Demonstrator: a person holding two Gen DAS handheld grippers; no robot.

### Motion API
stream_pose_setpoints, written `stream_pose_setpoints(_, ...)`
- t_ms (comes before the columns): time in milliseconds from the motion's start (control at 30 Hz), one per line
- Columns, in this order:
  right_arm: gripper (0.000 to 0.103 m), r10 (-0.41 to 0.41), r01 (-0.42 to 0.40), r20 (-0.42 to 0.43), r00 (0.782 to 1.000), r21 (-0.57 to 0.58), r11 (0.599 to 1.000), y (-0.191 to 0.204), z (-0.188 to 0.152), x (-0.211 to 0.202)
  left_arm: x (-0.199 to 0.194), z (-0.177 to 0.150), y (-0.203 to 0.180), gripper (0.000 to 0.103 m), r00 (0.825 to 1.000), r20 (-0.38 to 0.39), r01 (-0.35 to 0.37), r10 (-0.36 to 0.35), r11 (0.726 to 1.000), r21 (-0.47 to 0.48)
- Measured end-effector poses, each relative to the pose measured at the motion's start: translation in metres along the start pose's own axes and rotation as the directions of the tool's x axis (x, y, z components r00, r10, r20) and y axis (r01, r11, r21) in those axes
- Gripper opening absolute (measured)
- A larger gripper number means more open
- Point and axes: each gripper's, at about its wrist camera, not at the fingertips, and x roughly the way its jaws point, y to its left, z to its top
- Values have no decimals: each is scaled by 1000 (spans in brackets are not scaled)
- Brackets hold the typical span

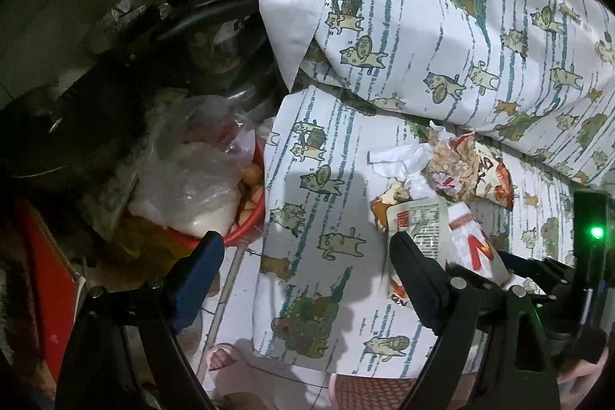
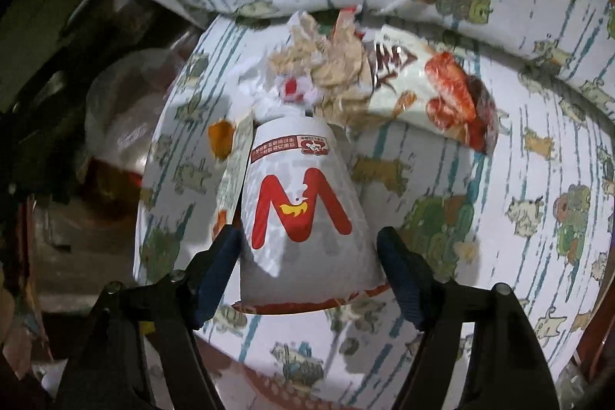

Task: Collect trash
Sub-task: 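Grasp the white cup with red M using the right tool, then grasp the sauce packet with the left tool while the right tool holds the cup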

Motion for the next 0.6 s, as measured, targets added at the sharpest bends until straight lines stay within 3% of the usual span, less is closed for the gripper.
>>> stream_pose_setpoints(133, 71, -43, 44, -6, 999, 17, 999, -12, -10, -10, 8, -3, -5, 89, 1000, -24, -7, 8, 1000, 11)
stream_pose_setpoints(267, 71, -69, 68, 12, 998, 78, 995, -36, -14, -23, 25, -8, -20, 89, 994, -105, 47, -44, 998, 29)
stream_pose_setpoints(467, 71, -25, 17, 51, 998, 155, 988, -73, -17, -51, 51, -11, -49, 89, 983, -166, 88, -77, 994, 61)
stream_pose_setpoints(600, 71, -8, -7, 87, 996, 163, 987, -88, -17, -68, 77, -15, -68, 89, 964, -239, 134, -117, 989, 58)
